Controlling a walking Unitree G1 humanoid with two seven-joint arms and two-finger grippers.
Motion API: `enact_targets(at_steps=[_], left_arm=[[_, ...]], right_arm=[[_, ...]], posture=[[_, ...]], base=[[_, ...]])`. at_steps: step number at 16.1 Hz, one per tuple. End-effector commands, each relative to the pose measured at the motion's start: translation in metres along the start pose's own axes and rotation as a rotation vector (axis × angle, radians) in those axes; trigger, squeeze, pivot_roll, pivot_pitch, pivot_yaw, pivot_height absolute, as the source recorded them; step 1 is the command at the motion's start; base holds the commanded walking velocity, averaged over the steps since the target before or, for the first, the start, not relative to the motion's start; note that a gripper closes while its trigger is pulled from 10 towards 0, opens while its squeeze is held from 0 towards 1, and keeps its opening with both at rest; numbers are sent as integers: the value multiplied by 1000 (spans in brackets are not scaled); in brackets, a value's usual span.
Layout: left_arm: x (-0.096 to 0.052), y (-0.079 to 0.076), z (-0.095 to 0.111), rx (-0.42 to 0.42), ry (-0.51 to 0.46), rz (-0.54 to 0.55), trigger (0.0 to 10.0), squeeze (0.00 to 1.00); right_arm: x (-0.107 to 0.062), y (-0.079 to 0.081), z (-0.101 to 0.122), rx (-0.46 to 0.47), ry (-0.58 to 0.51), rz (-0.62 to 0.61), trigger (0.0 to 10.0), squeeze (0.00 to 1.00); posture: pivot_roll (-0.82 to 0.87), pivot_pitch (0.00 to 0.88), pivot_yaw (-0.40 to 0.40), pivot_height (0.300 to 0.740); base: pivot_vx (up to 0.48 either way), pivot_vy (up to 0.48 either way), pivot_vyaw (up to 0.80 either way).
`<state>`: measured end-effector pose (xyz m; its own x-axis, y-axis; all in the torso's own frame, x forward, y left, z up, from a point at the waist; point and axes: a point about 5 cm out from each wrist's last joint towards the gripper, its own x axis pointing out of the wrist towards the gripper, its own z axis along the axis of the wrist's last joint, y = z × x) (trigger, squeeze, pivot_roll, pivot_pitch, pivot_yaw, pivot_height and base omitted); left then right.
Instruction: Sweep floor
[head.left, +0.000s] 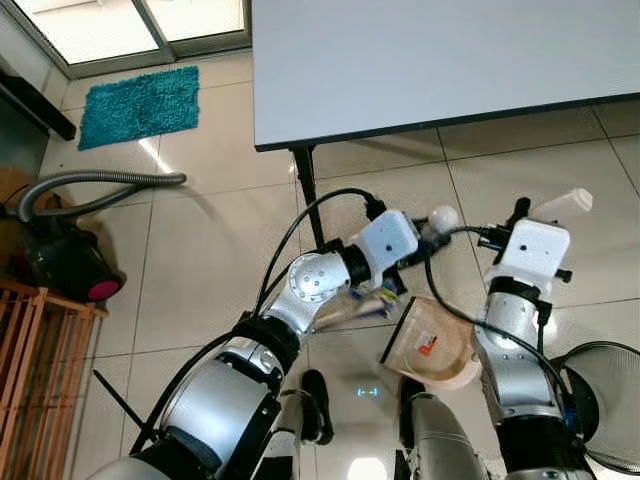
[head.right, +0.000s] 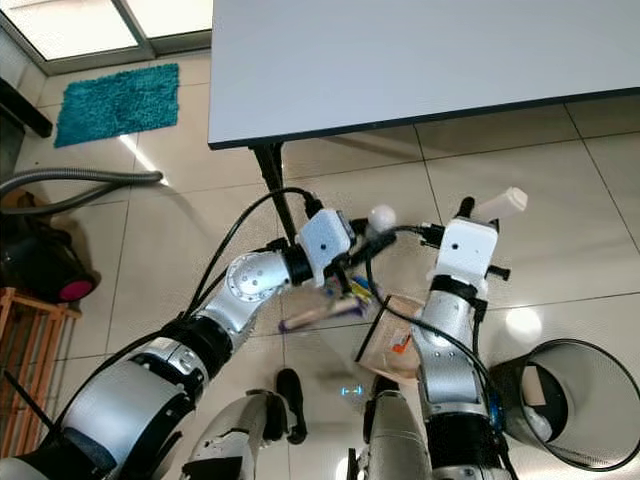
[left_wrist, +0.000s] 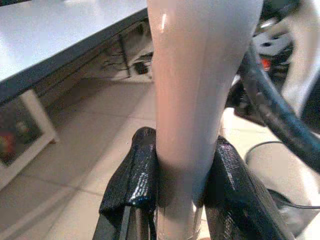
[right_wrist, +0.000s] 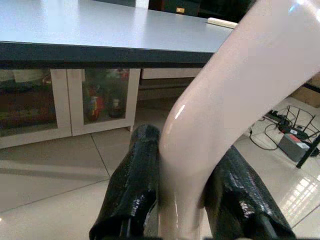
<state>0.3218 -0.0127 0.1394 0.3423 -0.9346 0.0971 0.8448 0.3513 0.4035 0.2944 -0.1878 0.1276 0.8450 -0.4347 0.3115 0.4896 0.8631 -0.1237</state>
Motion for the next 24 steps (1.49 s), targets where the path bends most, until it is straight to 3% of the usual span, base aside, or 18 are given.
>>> enact_targets(at_steps=[1, 5, 6, 9, 11, 13, 16, 19, 21, 24], left_arm=[[15, -33, 5, -35, -77, -166, 10000, 0], [0, -33, 13, -41, -176, -335, 10000, 0], [3, -24, 26, -49, -248, -300, 10000, 0], [13, -19, 45, -56, -340, -274, 10000, 0], [20, -20, 62, -61, -413, -312, 10000, 0], [16, -16, 73, -54, -445, -353, 10000, 0], [7, -3, 61, 25, -362, -312, 10000, 0], [2, 17, 59, 37, -314, -206, 10000, 0], [-2, 34, 57, 70, -271, -87, 10000, 0], [-6, 45, 47, 114, -185, 51, 10000, 0]], right_arm=[[-8, 2, -13, -33, 69, 19, 10000, 0], [-8, 1, -15, -30, 82, 11, 10000, 0], [-7, 1, -16, -26, 83, 8, 10000, 0], [-6, 3, -17, -23, 87, 12, 10000, 0], [-4, 5, -17, -19, 88, 15, 10000, 0], [-3, 5, -17, -15, 88, 14, 10000, 0], [-3, 4, -18, -9, 93, 4, 10000, 0], [-6, 2, -20, -3, 100, 0, 10000, 0], [-7, 2, -21, 0, 105, -1, 10000, 0], [-9, 4, -21, 5, 111, 2, 10000, 0]], posture=[[-46, 379, 174, 740], [-30, 364, 175, 740], [-22, 353, 173, 740], [-19, 346, 169, 740], [-18, 341, 172, 740], [-16, 334, 174, 740], [-16, 337, 177, 740], [-18, 341, 177, 740], [-20, 338, 177, 740], [-18, 353, 176, 740]], base=[[0, 0, 0], [0, 0, 0], [0, 0, 0], [0, 0, 0], [0, 0, 0], [0, 0, 0], [0, 0, 0], [0, 0, 0], [0, 0, 0], [0, 0, 0]])
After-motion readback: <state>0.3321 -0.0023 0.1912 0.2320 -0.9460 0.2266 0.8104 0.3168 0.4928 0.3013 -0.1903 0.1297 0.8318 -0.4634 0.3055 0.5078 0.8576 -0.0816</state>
